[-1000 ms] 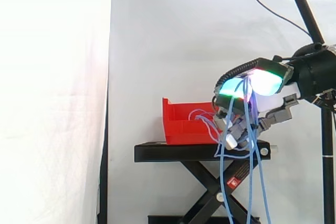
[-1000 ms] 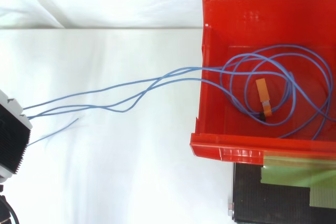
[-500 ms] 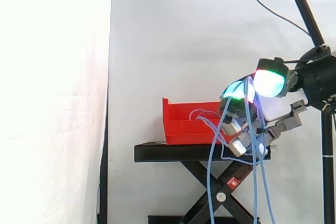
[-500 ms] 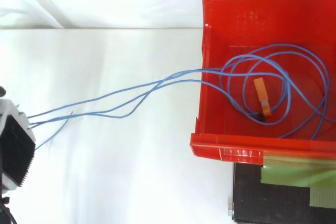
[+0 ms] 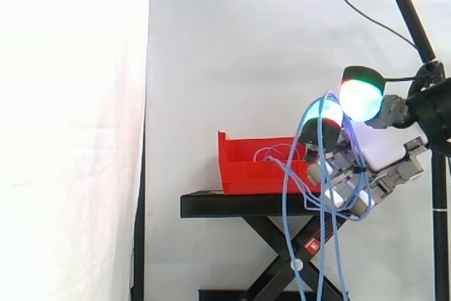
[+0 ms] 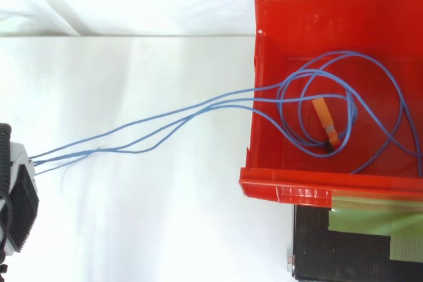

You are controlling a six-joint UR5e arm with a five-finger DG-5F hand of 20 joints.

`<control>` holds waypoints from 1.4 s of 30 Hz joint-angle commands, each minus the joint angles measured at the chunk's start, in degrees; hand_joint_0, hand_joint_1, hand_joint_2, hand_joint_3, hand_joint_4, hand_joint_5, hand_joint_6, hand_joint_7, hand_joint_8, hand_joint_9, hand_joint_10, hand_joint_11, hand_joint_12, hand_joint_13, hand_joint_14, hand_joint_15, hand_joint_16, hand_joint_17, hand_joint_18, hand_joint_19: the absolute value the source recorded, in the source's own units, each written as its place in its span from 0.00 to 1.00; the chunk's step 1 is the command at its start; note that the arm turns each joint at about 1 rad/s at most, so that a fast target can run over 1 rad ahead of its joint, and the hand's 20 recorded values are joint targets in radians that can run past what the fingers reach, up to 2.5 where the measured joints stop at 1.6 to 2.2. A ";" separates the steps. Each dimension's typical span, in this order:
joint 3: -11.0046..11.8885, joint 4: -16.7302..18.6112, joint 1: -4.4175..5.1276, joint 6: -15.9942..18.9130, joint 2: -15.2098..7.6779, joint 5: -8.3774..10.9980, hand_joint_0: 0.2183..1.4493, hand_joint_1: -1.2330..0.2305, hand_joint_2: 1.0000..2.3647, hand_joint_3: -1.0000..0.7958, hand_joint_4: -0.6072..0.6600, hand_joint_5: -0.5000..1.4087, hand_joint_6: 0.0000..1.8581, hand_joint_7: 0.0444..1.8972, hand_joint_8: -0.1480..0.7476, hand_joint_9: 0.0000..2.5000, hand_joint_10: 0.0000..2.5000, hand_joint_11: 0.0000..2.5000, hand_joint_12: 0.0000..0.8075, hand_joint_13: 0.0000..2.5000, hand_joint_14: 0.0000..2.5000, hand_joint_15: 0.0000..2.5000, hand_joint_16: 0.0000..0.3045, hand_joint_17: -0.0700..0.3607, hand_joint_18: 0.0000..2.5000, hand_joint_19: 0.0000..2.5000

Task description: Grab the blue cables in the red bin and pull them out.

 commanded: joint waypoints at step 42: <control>-0.02 -0.90 -0.07 -5.60 0.06 0.10 0.40 0.26 0.00 0.00 0.55 0.77 0.22 0.36 0.40 0.35 0.01 0.34 0.41 0.26 0.01 0.28 0.15 0.41 0.22 0.40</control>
